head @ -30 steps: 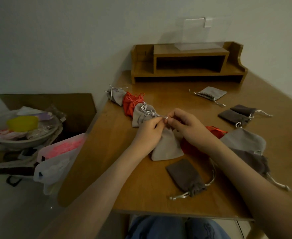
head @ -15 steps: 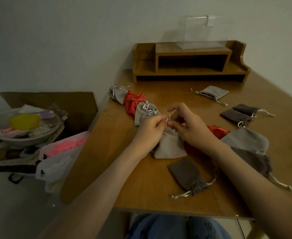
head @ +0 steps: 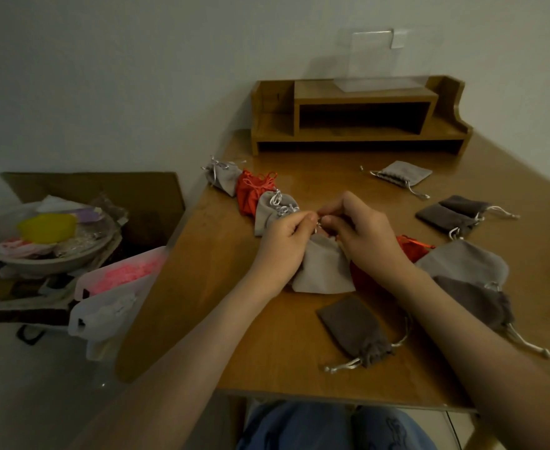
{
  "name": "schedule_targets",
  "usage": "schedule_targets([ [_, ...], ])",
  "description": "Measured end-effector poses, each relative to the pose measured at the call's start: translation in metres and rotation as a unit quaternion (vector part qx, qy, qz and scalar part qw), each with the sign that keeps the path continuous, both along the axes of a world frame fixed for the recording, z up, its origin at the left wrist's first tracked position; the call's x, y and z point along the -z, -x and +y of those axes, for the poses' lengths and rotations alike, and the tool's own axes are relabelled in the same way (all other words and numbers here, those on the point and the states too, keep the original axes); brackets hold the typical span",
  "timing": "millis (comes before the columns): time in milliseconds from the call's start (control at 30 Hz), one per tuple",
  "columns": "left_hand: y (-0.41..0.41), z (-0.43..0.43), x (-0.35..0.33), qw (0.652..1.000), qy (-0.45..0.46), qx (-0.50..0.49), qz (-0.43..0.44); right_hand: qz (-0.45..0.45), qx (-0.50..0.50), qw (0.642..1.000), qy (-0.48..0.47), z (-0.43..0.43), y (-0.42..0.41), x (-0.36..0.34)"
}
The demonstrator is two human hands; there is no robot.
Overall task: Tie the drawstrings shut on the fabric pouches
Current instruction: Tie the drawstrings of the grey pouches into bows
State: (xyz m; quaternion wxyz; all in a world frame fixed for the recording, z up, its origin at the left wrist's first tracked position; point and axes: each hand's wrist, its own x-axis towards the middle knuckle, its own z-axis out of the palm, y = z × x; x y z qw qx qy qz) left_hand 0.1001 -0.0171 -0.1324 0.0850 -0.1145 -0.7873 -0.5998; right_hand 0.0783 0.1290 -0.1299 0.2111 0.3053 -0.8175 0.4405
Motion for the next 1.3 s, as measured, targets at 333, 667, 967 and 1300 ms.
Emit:
schedule_targets([
  [333, 0.001, -0.002, -0.002, 0.999, -0.025, 0.024, 0.011, -0.144, 0.002, 0.988, 0.064, 0.000, -0.003, -0.008],
  [667, 0.004, -0.001, 0.003, 0.999, -0.012, 0.017, 0.041, -0.200, -0.034, 0.977, 0.060, 0.004, -0.003, -0.015],
  [967, 0.002, -0.003, -0.002, 0.990, -0.097, 0.048, -0.096, -0.018, 0.017, 0.999, -0.022, 0.006, 0.001, -0.010],
  [1300, -0.001, 0.000, -0.005, 0.984, -0.126, 0.069, -0.106, -0.149, -0.023, 0.988, 0.036, 0.004, -0.002, -0.017],
])
